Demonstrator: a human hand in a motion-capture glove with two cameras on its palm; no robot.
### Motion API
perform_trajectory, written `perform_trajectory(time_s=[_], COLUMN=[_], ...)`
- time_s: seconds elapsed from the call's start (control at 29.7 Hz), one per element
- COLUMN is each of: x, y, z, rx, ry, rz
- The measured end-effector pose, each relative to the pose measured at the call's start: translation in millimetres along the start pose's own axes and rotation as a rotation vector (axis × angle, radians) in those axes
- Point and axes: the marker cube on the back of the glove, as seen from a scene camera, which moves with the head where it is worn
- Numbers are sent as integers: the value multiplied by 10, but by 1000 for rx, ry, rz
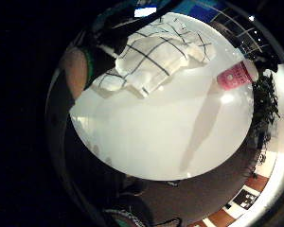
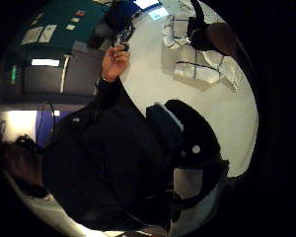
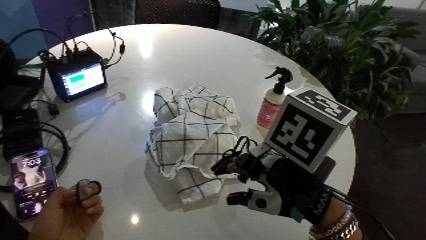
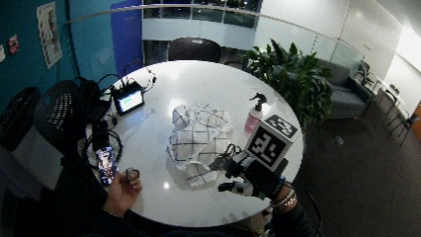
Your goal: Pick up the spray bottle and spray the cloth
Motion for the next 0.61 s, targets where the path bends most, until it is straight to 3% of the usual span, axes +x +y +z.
perform_trajectory(time_s=[0.3,0.61], x=[21,211], y=[-13,-150], z=[11,-273], rx=[13,219], ry=[0,47], rz=[9,79])
